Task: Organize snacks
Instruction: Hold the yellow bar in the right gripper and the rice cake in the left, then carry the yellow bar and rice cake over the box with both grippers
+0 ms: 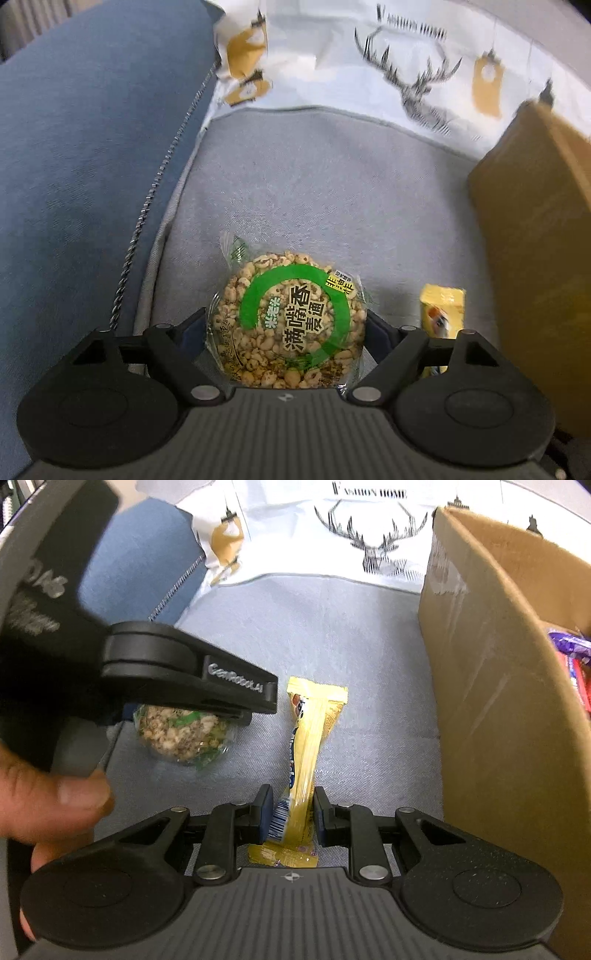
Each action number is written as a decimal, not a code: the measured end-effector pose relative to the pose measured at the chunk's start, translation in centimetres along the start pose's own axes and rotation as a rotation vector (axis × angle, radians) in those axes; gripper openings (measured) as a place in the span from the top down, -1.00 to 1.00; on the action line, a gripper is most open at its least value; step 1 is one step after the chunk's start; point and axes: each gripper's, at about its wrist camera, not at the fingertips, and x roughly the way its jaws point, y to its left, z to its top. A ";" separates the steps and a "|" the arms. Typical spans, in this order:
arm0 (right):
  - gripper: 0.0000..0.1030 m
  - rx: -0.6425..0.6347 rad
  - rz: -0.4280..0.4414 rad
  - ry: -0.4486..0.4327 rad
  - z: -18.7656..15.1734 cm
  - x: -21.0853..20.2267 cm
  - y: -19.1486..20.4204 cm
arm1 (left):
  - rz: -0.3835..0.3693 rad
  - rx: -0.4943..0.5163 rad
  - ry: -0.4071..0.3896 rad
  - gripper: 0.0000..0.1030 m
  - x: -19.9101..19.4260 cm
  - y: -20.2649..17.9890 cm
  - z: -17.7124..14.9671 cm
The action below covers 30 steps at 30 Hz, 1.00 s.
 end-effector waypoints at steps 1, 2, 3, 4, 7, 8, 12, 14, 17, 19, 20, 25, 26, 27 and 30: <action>0.54 -0.004 0.006 -0.012 -0.1 -0.4 -0.1 | -0.008 -0.011 -0.026 -0.69 -1.0 0.2 -0.4; 0.54 -0.016 0.007 -0.031 -0.2 -1.0 0.0 | -0.016 -0.025 -0.056 -0.69 -2.0 0.4 -0.8; 0.54 -0.030 0.007 -0.050 -0.3 -1.6 0.2 | -0.022 -0.038 -0.083 -0.69 -3.0 0.6 -1.2; 0.54 -0.045 0.012 -0.074 -0.3 -2.3 0.3 | -0.029 -0.055 -0.115 -0.69 -4.0 1.0 -1.6; 0.54 -0.097 0.024 -0.152 -0.7 -4.7 0.6 | -0.044 -0.093 -0.186 -0.69 -6.7 1.9 -2.5; 0.54 -0.109 0.028 -0.172 -0.8 -5.4 0.5 | -0.045 -0.103 -0.206 -0.69 -7.3 2.1 -2.6; 0.54 -0.139 0.059 -0.261 -1.0 -8.6 -0.1 | -0.045 -0.134 -0.289 -0.69 -10.1 2.1 -2.6; 0.54 -0.166 0.066 -0.332 -0.9 -10.5 -0.7 | -0.050 -0.145 -0.329 -0.69 -11.1 1.9 -2.2; 0.54 -0.198 0.069 -0.449 -0.7 -13.1 -2.0 | -0.072 -0.158 -0.380 -0.69 -12.2 0.7 -1.4; 0.54 -0.199 0.065 -0.515 -0.5 -14.6 -3.4 | -0.095 -0.154 -0.412 -0.69 -12.8 -0.5 -0.9; 0.54 -0.194 0.064 -0.540 -0.4 -15.3 -4.1 | -0.108 -0.147 -0.427 -0.70 -13.0 -1.2 -0.6; 0.54 -0.161 0.019 -0.626 0.3 -17.7 -8.1 | -0.181 -0.077 -0.494 -0.69 -13.9 -5.9 0.1; 0.54 -0.149 0.007 -0.631 0.5 -18.0 -8.9 | -0.198 -0.056 -0.506 -0.69 -14.1 -7.1 0.2; 0.54 -0.130 -0.009 -0.633 0.8 -18.2 -10.0 | -0.214 -0.037 -0.517 -0.69 -14.2 -8.1 0.3; 0.54 -0.081 -0.065 -0.626 1.7 -17.8 -12.5 | -0.262 0.036 -0.555 -0.69 -14.4 -11.6 0.3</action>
